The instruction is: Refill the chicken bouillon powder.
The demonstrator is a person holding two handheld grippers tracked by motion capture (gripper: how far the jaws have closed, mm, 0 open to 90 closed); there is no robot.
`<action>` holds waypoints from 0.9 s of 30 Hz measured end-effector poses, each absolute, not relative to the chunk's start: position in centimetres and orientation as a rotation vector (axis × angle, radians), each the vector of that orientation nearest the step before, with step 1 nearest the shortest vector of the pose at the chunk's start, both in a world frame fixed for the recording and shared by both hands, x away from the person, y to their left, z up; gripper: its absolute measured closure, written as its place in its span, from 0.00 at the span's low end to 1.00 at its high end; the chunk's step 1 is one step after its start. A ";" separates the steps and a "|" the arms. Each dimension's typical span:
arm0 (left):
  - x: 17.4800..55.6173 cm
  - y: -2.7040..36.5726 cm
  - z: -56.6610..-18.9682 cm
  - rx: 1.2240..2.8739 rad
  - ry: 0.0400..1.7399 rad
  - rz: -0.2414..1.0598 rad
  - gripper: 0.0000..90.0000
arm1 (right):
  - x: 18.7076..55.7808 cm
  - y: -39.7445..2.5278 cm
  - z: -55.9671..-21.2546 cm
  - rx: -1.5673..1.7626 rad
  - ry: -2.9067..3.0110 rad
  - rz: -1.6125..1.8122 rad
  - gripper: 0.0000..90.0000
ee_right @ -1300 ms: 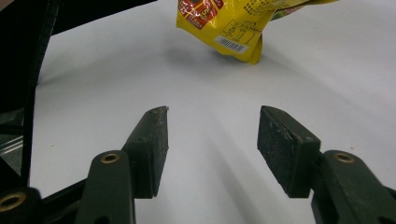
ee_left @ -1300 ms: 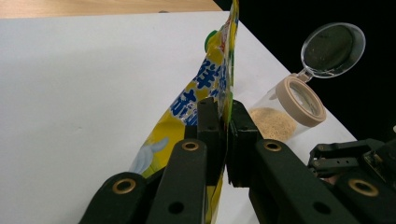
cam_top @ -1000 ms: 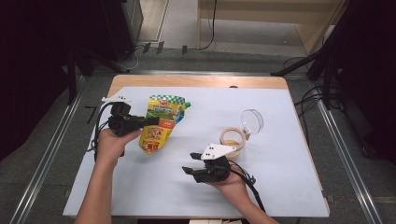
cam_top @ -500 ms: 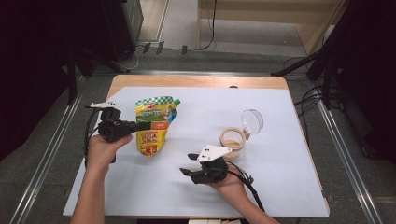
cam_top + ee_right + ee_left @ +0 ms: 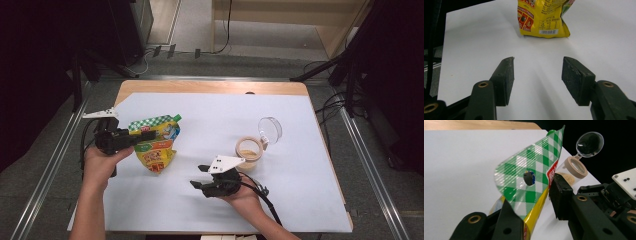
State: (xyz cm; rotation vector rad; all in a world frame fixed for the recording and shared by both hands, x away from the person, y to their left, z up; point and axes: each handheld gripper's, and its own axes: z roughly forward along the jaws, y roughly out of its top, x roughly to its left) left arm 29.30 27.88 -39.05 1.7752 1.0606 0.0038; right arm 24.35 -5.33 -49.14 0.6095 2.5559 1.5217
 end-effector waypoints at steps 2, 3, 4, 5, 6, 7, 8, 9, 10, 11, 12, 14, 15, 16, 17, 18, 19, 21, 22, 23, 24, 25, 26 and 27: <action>29.3 28.0 -38.9 1.782 1.069 0.006 0.81 | 24.4 -5.3 -49.1 0.610 2.555 1.522 0.50; 29.3 28.0 -38.8 1.786 1.067 0.007 0.81 | 24.4 -5.3 -49.1 0.608 2.555 1.521 0.50; 29.2 28.0 -38.7 1.790 1.067 0.010 0.81 | 24.3 -5.4 -49.1 0.614 2.558 1.520 0.50; 29.2 27.9 -38.5 1.792 1.066 0.014 0.81 | 24.3 -5.4 -49.1 0.613 2.557 1.521 0.50; 29.2 27.9 -38.4 1.792 1.063 0.015 0.81 | 24.3 -5.4 -49.0 0.613 2.555 1.524 0.50; 29.1 27.8 -38.1 1.793 1.059 0.014 0.81 | 24.3 -5.4 -49.0 0.619 2.556 1.525 0.50; 29.0 27.7 -37.9 1.795 1.054 0.018 0.81 | 24.4 -5.4 -49.0 0.616 2.554 1.527 0.50; 29.0 27.7 -37.8 1.798 1.054 0.021 0.80 | 24.4 -5.4 -49.0 0.618 2.556 1.525 0.50; 28.9 27.7 -37.6 1.798 1.056 0.023 0.80 | 24.4 -5.4 -49.0 0.621 2.557 1.524 0.50; 28.9 27.6 -37.4 1.797 1.060 0.026 0.79 | 24.4 -5.4 -49.0 0.622 2.559 1.524 0.50; 28.9 27.6 -37.2 1.797 1.062 0.026 0.78 | 24.4 -5.4 -49.0 0.616 2.558 1.523 0.50; 28.8 27.6 -36.7 1.789 1.057 0.027 0.77 | 24.4 -5.4 -49.0 0.606 2.559 1.522 0.50; 28.7 27.7 -36.4 1.787 1.056 0.036 0.77 | 24.4 -5.4 -49.0 0.606 2.561 1.518 0.51; 28.6 27.7 -36.1 1.783 1.058 0.043 0.77 | 24.4 -5.4 -49.0 0.610 2.563 1.516 0.51; 28.5 27.8 -35.8 1.782 1.065 0.050 0.77 | 24.4 -5.4 -49.0 0.612 2.565 1.518 0.51; 28.5 27.9 -35.5 1.769 1.077 0.060 0.76 | 24.4 -5.4 -49.0 0.611 2.569 1.518 0.51; 28.5 28.0 -35.3 1.762 1.087 0.060 0.73 | 24.4 -5.4 -49.0 0.612 2.572 1.520 0.51; 28.5 28.1 -35.0 1.750 1.117 0.031 0.71 | 24.4 -5.4 -48.9 0.601 2.576 1.522 0.51; 28.5 28.0 -34.8 1.751 1.125 0.036 0.70 | 24.4 -5.3 -48.8 0.602 2.582 1.521 0.51; 28.5 27.9 -34.6 1.756 1.128 0.047 0.69 | 24.3 -5.3 -48.8 0.599 2.589 1.518 0.51; 28.5 27.9 -34.4 1.763 1.127 0.060 0.68 | 24.3 -5.3 -48.7 0.598 2.594 1.518 0.51; 28.5 27.8 -34.2 1.758 1.125 0.062 0.67 | 24.3 -5.3 -48.6 0.596 2.603 1.518 0.51; 28.4 27.8 -34.0 1.755 1.121 0.058 0.67 | 24.3 -5.3 -48.5 0.597 2.609 1.516 0.51; 28.4 27.7 -33.7 1.752 1.105 0.064 0.67 | 24.2 -5.4 -48.4 0.597 2.613 1.519 0.52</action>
